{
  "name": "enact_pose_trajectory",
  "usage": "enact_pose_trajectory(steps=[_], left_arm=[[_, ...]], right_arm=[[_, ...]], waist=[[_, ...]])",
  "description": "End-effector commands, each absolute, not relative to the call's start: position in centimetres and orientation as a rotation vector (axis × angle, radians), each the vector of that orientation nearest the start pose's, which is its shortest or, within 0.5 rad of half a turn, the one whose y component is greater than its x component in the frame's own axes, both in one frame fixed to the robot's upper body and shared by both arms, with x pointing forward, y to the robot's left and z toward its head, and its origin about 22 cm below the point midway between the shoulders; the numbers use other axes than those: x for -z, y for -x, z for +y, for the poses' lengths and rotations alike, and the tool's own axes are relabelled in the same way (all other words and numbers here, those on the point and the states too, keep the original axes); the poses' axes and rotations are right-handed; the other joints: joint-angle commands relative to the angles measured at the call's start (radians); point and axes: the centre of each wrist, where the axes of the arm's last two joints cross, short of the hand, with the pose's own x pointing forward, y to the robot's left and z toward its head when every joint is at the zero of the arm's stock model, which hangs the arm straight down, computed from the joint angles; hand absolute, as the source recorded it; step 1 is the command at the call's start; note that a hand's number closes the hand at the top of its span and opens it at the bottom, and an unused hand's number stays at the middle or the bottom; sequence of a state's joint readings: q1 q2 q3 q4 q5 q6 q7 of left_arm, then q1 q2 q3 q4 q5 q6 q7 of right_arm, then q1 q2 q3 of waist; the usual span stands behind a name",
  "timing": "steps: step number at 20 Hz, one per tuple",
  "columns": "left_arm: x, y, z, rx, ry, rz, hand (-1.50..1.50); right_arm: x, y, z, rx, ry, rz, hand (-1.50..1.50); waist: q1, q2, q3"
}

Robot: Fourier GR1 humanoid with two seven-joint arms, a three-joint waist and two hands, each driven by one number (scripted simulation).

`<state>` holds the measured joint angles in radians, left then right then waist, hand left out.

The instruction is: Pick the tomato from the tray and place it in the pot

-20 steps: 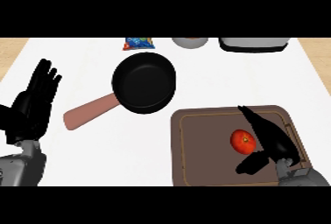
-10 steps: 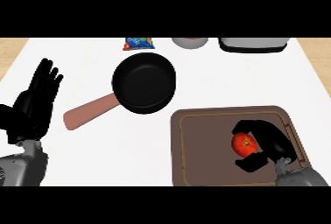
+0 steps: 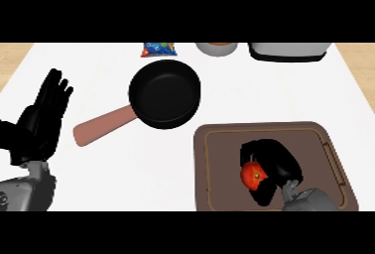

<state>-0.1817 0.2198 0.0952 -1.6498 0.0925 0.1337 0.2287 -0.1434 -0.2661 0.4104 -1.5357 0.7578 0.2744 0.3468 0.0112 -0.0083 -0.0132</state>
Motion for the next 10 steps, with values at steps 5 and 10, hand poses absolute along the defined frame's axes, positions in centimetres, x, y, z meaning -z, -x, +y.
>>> enact_pose_trajectory(steps=[5,10], left_arm=[[-8.8,-29.1,25.3,0.022,-0.112,-1.64,0.0],[-8.6,-29.8,25.3,0.025,-0.119,-1.625,0.0]], right_arm=[[-5.4,-19.4,-1.3,-1.69,0.265,-1.397,1.5],[-6.5,-15.6,1.0,-1.644,0.252,-1.46,1.5]], waist=[[0.107,0.011,0.009],[0.079,0.01,0.011]])
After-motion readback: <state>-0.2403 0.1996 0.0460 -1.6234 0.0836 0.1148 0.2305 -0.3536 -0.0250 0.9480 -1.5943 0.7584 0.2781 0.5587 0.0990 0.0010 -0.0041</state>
